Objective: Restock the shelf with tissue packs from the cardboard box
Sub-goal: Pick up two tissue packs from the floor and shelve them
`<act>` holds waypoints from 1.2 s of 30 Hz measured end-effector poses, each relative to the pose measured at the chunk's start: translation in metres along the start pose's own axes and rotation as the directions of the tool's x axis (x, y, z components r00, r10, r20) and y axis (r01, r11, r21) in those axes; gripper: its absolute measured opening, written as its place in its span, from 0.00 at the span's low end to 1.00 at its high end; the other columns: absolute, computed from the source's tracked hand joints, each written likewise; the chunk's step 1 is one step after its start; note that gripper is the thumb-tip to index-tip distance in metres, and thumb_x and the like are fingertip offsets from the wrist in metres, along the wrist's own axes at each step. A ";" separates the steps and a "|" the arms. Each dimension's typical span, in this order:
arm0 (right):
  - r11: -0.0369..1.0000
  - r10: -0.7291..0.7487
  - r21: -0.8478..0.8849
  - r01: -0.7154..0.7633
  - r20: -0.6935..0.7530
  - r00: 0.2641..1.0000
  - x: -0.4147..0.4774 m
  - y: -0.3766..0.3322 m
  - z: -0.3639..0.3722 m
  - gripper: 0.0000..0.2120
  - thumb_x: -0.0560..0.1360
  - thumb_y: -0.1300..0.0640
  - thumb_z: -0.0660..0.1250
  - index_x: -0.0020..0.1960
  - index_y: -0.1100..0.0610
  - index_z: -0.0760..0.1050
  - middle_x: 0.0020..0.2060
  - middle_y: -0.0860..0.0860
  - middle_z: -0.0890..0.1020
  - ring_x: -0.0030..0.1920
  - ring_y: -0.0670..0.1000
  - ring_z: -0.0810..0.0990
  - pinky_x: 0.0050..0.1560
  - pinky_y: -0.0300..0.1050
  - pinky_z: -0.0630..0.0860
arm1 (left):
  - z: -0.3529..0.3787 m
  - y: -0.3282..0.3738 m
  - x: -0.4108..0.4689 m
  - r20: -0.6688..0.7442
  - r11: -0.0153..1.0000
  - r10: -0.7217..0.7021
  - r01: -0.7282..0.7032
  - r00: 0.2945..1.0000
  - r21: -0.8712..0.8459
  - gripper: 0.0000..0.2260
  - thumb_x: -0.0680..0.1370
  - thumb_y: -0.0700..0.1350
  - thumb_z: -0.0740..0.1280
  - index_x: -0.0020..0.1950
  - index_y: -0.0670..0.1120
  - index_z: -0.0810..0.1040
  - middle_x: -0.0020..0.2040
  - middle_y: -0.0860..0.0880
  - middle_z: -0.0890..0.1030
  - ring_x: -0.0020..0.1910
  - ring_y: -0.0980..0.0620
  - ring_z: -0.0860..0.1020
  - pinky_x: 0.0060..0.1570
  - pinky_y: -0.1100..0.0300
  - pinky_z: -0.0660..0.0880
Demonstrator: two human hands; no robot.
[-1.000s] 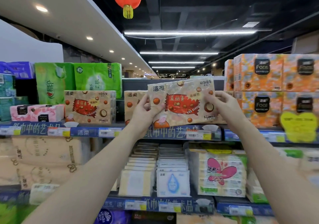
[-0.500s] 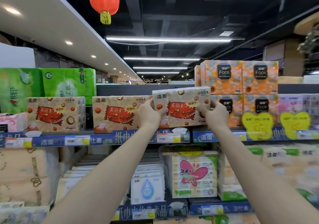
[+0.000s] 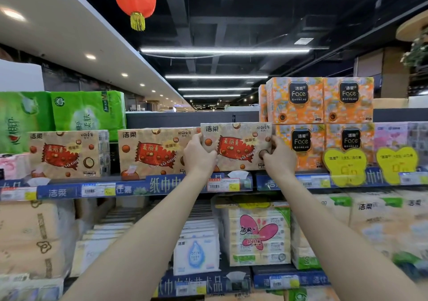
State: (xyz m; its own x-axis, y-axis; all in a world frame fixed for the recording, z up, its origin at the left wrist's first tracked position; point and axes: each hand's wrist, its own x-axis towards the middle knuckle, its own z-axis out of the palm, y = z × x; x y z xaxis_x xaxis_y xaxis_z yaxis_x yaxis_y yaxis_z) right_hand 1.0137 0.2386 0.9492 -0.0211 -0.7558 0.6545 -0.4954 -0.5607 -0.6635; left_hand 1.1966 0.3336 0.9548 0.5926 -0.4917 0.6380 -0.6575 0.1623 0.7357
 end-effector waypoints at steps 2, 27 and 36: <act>0.995 -0.040 -0.089 0.040 0.005 0.999 -0.002 0.002 0.005 0.25 0.78 0.60 0.66 0.75 0.54 0.72 0.66 0.52 0.79 0.58 0.56 0.81 0.52 0.46 0.76 | 0.002 -0.005 -0.002 0.023 1.000 0.002 -0.002 1.000 0.024 0.24 0.75 0.40 0.76 0.69 0.46 0.74 0.63 0.48 0.81 0.62 0.48 0.80 0.50 0.61 0.77; 0.986 -0.161 -0.064 0.155 -0.101 0.982 -0.032 -0.039 0.041 0.26 0.74 0.50 0.74 0.71 0.50 0.74 0.68 0.53 0.71 0.68 0.57 0.69 0.65 0.55 0.74 | -0.150 -0.094 0.039 -0.337 0.959 -0.008 0.103 0.942 0.265 0.34 0.73 0.57 0.71 0.74 0.43 0.68 0.70 0.43 0.71 0.70 0.42 0.69 0.69 0.42 0.70; 0.963 -0.145 -0.230 0.141 -0.002 0.989 -0.052 -0.074 0.078 0.39 0.73 0.38 0.73 0.79 0.46 0.63 0.82 0.52 0.54 0.77 0.66 0.55 0.73 0.62 0.63 | -0.175 -0.135 0.076 0.131 0.956 -0.286 0.272 0.949 0.114 0.43 0.69 0.65 0.77 0.76 0.46 0.68 0.67 0.48 0.79 0.63 0.46 0.79 0.63 0.48 0.77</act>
State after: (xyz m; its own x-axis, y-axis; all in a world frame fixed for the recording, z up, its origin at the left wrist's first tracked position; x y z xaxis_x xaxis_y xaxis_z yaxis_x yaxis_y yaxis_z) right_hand 1.1187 0.2928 0.9362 0.0497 -0.6657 0.7446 -0.6797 -0.5688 -0.4631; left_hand 1.4116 0.4238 0.9436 0.6897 -0.6248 0.3659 -0.5202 -0.0760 0.8507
